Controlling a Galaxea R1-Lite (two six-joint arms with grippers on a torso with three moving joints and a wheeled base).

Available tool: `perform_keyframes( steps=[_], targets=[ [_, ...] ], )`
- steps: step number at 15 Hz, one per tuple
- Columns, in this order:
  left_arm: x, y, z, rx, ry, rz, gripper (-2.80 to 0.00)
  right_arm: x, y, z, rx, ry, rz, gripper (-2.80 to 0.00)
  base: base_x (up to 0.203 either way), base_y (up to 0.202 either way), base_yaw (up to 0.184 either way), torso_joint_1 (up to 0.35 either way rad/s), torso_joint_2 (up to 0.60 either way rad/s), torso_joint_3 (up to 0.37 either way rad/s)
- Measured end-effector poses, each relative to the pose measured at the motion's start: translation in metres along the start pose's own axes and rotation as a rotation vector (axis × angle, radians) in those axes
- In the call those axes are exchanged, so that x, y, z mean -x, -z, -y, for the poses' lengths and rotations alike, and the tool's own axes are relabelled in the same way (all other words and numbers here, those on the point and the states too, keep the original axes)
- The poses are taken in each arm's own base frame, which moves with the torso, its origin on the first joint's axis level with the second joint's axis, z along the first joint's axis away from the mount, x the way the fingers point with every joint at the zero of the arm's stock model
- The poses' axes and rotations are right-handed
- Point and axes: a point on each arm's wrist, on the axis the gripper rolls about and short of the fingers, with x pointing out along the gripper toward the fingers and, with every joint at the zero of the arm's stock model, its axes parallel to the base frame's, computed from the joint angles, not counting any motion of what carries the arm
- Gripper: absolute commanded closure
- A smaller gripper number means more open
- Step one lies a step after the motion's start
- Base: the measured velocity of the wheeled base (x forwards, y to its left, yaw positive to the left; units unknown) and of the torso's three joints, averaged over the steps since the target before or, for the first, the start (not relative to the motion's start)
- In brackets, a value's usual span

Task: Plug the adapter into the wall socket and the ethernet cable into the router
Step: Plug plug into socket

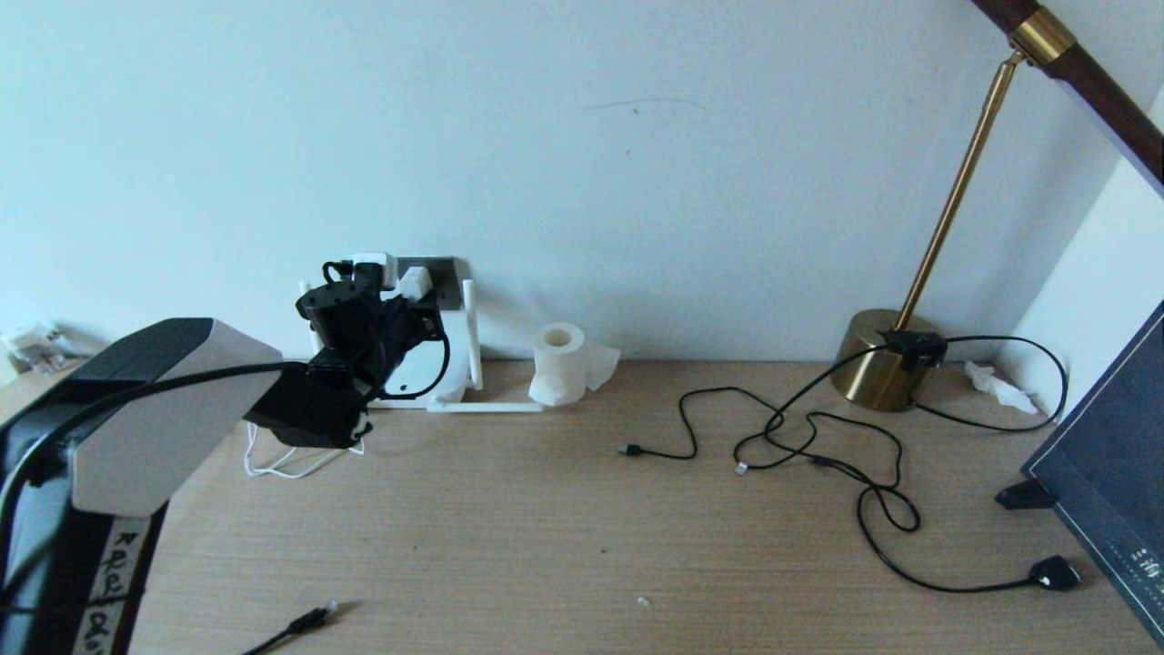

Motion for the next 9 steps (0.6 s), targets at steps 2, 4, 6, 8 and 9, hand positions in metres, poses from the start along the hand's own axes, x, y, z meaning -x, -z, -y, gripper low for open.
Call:
perform_keyframes(
  steps=[2, 4, 6, 8, 9],
  targets=[
    [0.0005, -0.0001, 0.0009, 0.0, 0.001, 0.0, 0.0, 0.0, 0.0, 0.0, 0.001, 0.0, 0.0, 0.0, 0.0, 0.0, 0.0, 0.0, 0.0, 0.0],
    [0.0011, 0.0007, 0.0027, 0.0, 0.005, -0.009, 0.0, 0.0, 0.0, 0.0, 0.0, 0.0, 0.0, 0.0, 0.0, 0.0, 0.0, 0.0, 0.0, 0.0],
    [0.0015, -0.0004, 0.0051, 0.001, 0.009, -0.015, 0.0, 0.0, 0.0, 0.0, 0.0, 0.0, 0.0, 0.0, 0.0, 0.0, 0.0, 0.0, 0.0, 0.0],
    [0.0018, -0.0008, 0.0073, 0.001, 0.013, -0.017, 0.0, 0.0, 0.0, 0.0, 0.0, 0.0, 0.0, 0.0, 0.0, 0.0, 0.0, 0.0, 0.0, 0.0],
    [0.0018, -0.0006, 0.008, 0.001, 0.014, -0.018, 0.0, 0.0, 0.0001, 0.0, 0.0, 0.0, -0.001, 0.0, 0.0, 0.0, 0.0, 0.0, 0.0, 0.0]
  ],
)
